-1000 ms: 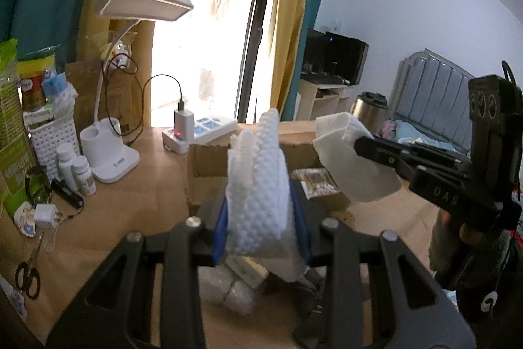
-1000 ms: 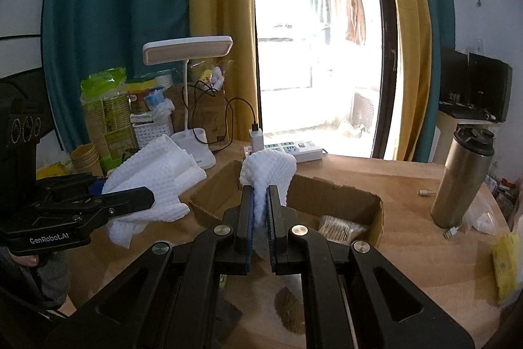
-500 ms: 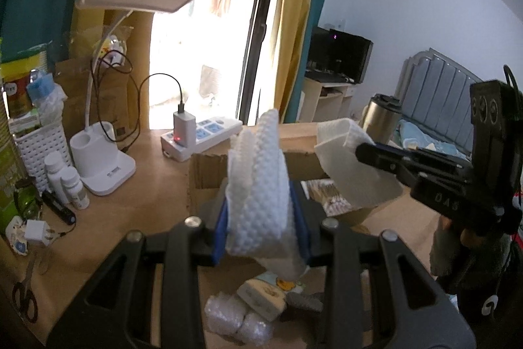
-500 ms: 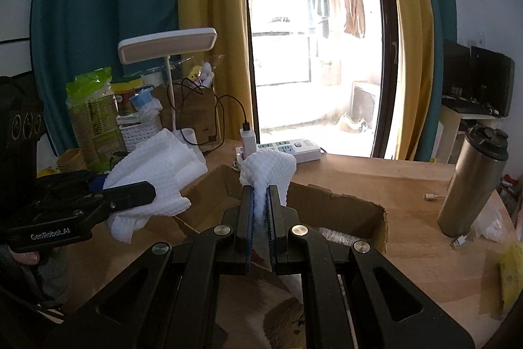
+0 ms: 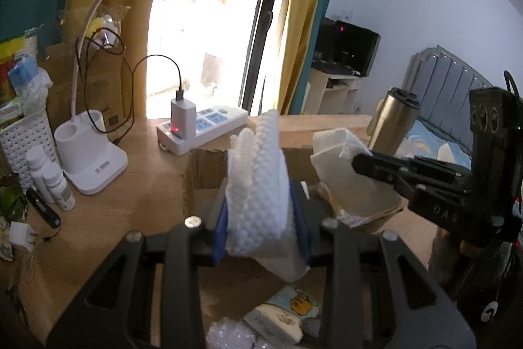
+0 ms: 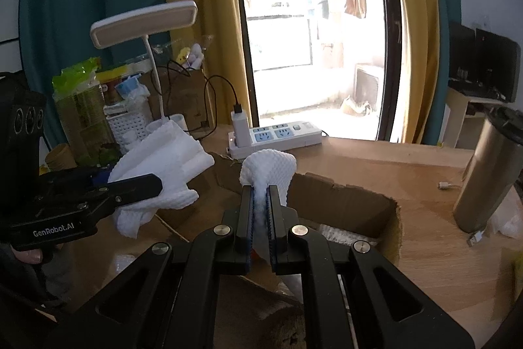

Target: Organize soft objects

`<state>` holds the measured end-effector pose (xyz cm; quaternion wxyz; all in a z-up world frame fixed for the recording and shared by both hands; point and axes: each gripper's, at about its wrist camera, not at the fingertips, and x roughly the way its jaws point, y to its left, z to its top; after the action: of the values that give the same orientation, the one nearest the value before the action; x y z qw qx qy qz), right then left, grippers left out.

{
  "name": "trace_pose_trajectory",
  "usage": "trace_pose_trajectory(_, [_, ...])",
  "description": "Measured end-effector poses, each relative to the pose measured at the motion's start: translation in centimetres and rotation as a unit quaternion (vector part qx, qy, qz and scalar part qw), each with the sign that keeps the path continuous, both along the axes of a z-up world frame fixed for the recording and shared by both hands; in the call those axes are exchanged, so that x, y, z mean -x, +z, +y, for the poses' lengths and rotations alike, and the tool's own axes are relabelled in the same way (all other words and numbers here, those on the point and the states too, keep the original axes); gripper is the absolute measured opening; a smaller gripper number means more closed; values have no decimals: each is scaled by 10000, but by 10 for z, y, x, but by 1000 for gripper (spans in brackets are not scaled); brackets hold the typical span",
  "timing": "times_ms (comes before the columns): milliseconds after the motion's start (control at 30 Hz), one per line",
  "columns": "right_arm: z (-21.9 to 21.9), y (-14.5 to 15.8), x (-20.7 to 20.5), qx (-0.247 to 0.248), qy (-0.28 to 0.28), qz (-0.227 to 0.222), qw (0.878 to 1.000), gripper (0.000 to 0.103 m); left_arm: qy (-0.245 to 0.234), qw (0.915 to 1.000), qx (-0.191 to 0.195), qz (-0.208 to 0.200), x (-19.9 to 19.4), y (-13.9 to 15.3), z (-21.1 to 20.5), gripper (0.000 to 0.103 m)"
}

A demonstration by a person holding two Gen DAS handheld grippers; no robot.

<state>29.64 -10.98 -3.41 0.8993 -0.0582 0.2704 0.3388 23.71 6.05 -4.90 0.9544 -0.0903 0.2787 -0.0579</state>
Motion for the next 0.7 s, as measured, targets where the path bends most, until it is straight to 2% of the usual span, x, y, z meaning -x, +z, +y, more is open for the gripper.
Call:
trace_pose_trajectory(467, [10, -43, -34, 234, 33, 624, 9978, 8, 17, 9988, -3, 492, -36, -27, 0, 36])
trace_pose_trajectory(700, [10, -55, -39, 346, 31, 752, 9966, 8, 13, 9970, -214, 747, -47, -38, -8, 36])
